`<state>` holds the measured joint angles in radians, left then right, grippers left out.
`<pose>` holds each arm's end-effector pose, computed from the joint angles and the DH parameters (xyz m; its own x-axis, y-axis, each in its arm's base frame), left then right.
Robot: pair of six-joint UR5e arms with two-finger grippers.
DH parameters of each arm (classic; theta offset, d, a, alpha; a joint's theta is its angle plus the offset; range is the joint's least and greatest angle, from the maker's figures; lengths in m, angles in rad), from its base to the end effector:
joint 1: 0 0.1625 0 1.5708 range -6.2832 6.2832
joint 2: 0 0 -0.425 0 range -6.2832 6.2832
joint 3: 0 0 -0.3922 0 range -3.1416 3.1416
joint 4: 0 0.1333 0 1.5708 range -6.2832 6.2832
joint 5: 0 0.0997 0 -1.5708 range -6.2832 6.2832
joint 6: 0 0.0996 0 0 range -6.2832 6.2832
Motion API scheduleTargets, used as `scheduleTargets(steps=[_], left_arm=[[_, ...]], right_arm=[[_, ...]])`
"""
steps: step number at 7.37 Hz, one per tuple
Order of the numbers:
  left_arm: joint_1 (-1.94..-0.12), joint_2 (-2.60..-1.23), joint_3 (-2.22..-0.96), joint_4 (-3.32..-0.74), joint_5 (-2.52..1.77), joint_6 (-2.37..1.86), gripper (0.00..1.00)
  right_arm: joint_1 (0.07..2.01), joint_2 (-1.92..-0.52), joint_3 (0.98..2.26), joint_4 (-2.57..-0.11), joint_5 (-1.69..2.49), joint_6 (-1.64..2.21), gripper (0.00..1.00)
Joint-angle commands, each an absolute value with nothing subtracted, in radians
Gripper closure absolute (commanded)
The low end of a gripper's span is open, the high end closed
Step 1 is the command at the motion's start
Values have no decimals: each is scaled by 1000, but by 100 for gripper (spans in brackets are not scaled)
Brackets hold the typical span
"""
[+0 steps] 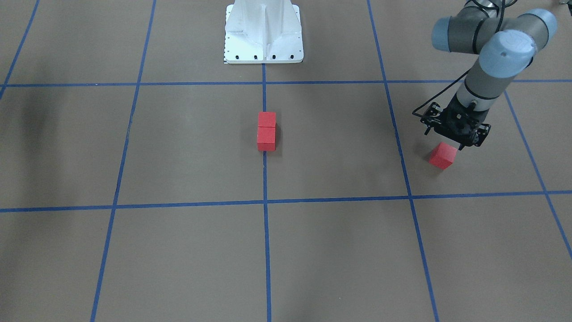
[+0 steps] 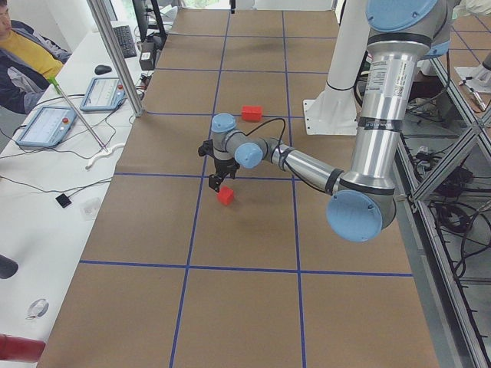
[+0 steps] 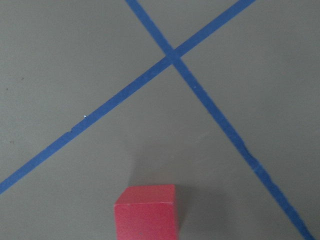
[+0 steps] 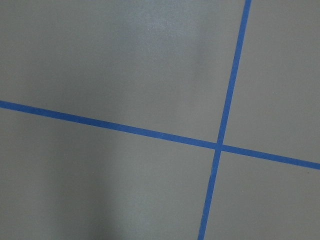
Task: Form red blocks into L shape at center
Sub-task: 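Lower the left gripper onto the last red cube and grasp it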
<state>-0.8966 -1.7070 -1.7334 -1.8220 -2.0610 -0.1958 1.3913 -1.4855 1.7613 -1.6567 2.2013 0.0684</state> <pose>0.2842 -0.4941 0.4909 0.6289 0.5992 -0.4954 -0.4178 0.7978 0.4346 -0.0206 -0.5315 0.5393 0.7851 -0.1871 0.5905 0.1220 0.9813 0.1487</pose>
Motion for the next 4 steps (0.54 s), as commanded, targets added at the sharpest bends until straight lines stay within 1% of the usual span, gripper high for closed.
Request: scheduleTargets(steps=[1,4], left_arm=[[-891,-1712,-1674,-1876,-2063,-242,0],[-890,-1713,-1660,-1875,-2065,-264,1]], right_arm=[[1391,-1483,1761,-1657,2201,69,0],[1391,-1483,1761,-1657,2201,69,0]])
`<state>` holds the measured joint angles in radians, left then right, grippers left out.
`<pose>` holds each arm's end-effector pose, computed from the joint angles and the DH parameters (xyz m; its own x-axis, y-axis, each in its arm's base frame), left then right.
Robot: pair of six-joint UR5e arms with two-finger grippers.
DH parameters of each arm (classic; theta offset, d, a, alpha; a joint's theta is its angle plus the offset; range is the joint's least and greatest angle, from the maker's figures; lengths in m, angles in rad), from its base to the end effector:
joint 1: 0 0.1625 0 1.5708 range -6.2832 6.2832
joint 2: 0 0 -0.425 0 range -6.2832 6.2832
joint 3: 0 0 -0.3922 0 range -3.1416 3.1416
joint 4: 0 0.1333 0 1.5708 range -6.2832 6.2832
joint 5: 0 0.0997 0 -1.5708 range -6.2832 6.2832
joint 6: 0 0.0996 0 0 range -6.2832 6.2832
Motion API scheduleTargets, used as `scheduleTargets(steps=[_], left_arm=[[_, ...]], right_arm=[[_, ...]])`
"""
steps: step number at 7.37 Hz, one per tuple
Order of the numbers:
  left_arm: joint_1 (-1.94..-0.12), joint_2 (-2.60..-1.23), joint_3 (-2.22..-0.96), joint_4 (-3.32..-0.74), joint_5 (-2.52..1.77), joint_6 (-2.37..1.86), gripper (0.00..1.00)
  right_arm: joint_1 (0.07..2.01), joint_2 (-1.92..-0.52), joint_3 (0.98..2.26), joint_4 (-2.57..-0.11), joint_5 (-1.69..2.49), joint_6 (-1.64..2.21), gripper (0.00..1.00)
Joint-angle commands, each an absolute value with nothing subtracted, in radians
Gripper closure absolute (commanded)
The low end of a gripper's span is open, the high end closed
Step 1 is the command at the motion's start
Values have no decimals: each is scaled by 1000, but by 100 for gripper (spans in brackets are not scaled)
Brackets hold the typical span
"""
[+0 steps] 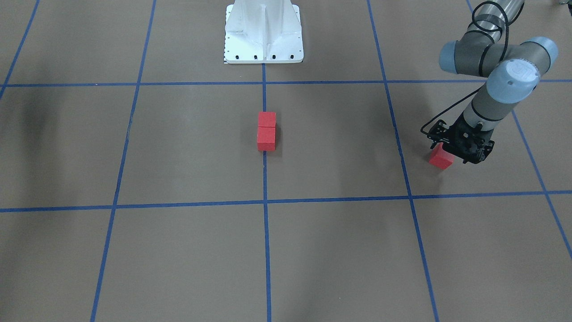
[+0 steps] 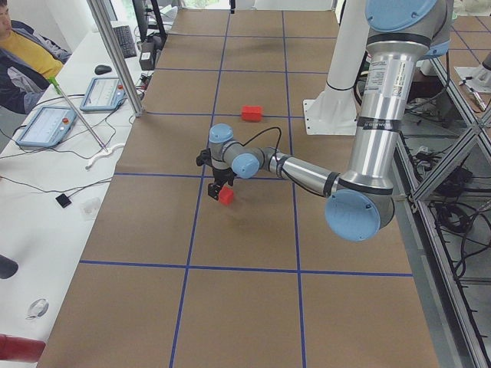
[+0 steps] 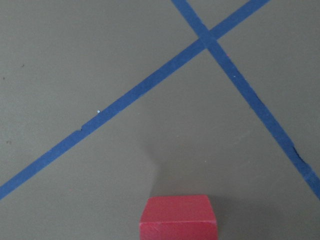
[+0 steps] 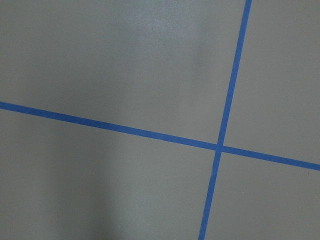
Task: Form red blocks into L shape at center
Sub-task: 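Lower the left gripper onto the last red cube and grasp it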
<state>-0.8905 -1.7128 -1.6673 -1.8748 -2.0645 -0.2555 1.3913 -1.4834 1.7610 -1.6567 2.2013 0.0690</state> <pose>0.2928 -0.4988 0.5142 0.6496 0.5517 -0.5231 -0.3871 0.8322 0.3970 -0.0208 -0.5323 0.5384 0.7849 -0.1875 0.5905 0.1214 0.9812 0.1502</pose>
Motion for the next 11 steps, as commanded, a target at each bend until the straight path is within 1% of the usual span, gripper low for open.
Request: scheduleTargets(steps=[1,2,3,4,6,8,10,11], left_arm=[[-890,-1713,-1660,-1875,-2068,-268,21],[-890,-1713,-1657,-1873,-2136,-273,51],[-890,-1712,-1651,-1875,-2201,-275,78],[-890,-1712,-1658,-1875,-2210,-273,90],[-899,-1724,-1689,-1862,-2261,-275,96],[-916,-1823,-1703,-1862,-2234,-275,100],[-919,-1909,-1704,-1862,-2215,-249,99],[-919,-1958,-1703,-1862,-2244,-157,92]], right_arm=[[1391,-1483,1763,-1657,2201,69,0],[1391,-1483,1763,-1657,2201,69,0],[1391,-1483,1763,-1657,2201,69,0],[1391,-1483,1763,-1657,2201,69,0],[1391,-1483,1763,-1657,2201,69,0],[1391,-1482,1763,-1657,2203,69,0],[1391,-1480,1763,-1657,2201,69,0],[1391,-1479,1763,-1657,2201,69,0]])
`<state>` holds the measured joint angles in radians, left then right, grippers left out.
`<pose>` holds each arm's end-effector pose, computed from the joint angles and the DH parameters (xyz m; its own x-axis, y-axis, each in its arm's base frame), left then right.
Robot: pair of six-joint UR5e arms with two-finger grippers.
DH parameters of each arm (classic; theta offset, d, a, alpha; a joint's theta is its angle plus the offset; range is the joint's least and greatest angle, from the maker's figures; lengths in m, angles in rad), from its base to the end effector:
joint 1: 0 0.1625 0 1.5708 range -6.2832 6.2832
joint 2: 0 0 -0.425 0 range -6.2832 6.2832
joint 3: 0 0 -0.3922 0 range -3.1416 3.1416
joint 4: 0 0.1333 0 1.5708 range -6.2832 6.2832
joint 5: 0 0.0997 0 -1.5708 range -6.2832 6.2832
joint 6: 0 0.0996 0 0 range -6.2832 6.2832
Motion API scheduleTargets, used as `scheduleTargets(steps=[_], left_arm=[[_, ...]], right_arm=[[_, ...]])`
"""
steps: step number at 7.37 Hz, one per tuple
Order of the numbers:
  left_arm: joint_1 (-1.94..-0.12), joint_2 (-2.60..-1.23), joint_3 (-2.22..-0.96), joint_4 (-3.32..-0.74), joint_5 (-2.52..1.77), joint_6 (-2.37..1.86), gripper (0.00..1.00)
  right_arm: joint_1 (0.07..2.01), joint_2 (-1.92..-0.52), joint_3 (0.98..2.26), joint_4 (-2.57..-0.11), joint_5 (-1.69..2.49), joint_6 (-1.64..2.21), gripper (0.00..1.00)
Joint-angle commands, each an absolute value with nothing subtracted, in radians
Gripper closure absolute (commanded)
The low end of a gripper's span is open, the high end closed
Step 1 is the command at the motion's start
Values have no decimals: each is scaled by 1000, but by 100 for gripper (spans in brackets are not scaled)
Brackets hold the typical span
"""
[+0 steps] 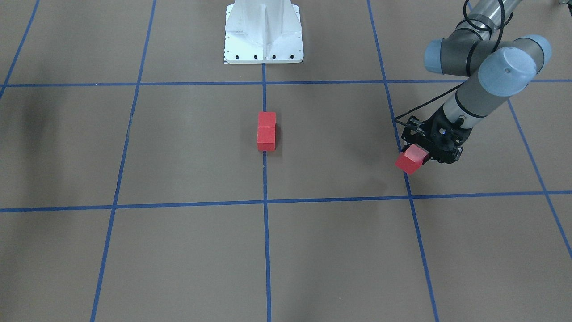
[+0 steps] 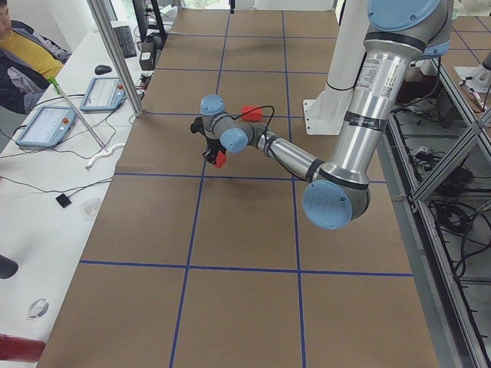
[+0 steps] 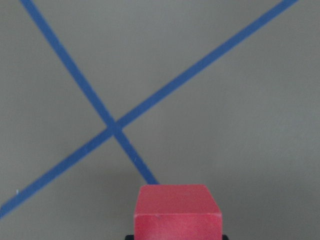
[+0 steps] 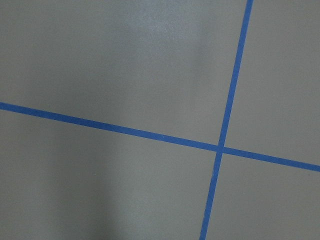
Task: Form red blocks into L shape at center
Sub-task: 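Carry the held cube with the left gripper toward the cube pair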
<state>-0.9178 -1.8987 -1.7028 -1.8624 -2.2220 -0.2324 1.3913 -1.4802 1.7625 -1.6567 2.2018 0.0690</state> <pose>0.3159 -0.5330 0.3806 0.4723 0.6564 -0.5882 -0.3444 0.7517 0.5624 -0.0210 -0.5334 0.5359 0.7841 -0.1903 0.5907 0.1213 0.9805 0.1548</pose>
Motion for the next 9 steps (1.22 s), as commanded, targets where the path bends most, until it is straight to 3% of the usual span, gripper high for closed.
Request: scheduleTargets(steps=[1,2,7,9], left_arm=[[-919,-1977,-1703,-1862,-2241,-115,95],[-913,-1979,-1701,-1867,-2235,-106,100],[-813,-2046,-1720,-1849,-2179,-14,100],[-750,-2094,-1706,-1783,-2085,319,100]], right_arm=[[1391,-1479,1763,-1657,2201,69,0],[1391,-1477,1763,-1657,2201,69,0],[1391,-1479,1761,-1657,2201,69,0],[1391,-1479,1761,-1657,2201,69,0]])
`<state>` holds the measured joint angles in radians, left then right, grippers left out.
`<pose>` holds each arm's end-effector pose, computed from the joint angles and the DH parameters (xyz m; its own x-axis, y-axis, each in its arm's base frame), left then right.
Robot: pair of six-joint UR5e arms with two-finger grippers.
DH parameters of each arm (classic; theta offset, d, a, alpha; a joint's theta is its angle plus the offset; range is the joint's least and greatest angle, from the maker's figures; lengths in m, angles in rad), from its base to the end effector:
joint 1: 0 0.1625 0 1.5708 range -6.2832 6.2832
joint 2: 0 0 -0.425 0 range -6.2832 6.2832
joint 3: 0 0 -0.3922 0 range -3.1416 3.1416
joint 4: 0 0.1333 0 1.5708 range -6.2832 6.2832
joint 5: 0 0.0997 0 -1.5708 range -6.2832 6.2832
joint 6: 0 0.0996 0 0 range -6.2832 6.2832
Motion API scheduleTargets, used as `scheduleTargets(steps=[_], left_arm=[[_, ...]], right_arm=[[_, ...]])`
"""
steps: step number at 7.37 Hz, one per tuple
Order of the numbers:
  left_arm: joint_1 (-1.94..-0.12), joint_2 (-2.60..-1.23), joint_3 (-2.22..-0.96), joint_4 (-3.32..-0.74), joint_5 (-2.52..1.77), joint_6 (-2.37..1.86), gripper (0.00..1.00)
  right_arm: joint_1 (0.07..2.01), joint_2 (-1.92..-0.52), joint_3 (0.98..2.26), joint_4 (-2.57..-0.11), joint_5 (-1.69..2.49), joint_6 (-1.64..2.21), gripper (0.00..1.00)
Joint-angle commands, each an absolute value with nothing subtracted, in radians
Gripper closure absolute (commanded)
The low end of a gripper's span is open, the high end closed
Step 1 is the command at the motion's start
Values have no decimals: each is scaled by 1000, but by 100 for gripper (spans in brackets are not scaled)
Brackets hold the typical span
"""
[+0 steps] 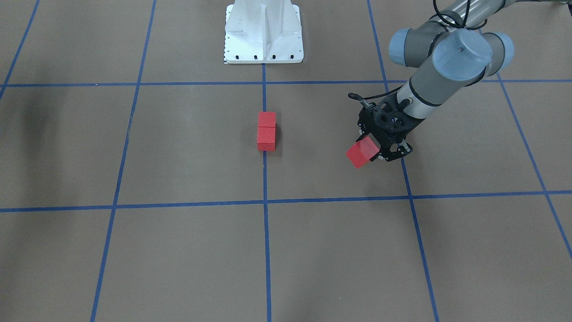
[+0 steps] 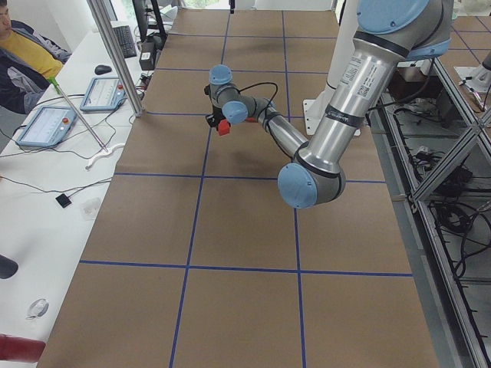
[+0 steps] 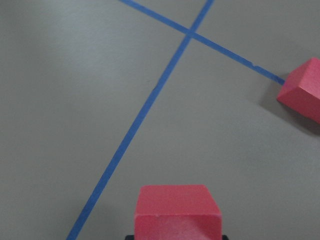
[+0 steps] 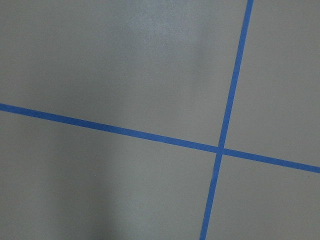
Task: Form red blocks into L shape at center
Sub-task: 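Carry the held cube with the left gripper toward the cube pair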
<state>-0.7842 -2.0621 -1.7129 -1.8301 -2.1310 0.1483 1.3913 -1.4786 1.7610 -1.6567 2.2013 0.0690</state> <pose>0.3998 -0.5124 0.2804 0.2364 0.9477 -0.2146 -0.4844 0.3064 0.8195 -0.0211 -0.5341 0.5358 0.7844 -0.1903 0.5903 0.1213 0.9805 0.1549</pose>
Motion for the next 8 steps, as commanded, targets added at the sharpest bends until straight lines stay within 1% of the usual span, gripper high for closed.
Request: scheduleTargets(steps=[1,2,3,6,7,8], left_arm=[[-708,-2162,-1706,-1646,-2068,333,100],[-648,-2224,-1703,-1552,-1987,339,100],[-591,-2239,-1675,-1551,-1918,339,100],[-549,-2360,-1538,-1552,-1896,337,100],[-546,-2370,-1520,-1554,-1898,337,100],[-545,-2370,-1520,-1555,-1899,339,94]], right_arm=[[1391,-1479,1761,-1657,2201,71,0],[1391,-1479,1761,-1657,2201,71,0],[1391,-1479,1759,-1658,2201,71,0],[1391,-1479,1759,-1658,2203,71,0],[1391,-1480,1759,-1658,2204,72,0],[1391,-1480,1758,-1658,2204,72,0]])
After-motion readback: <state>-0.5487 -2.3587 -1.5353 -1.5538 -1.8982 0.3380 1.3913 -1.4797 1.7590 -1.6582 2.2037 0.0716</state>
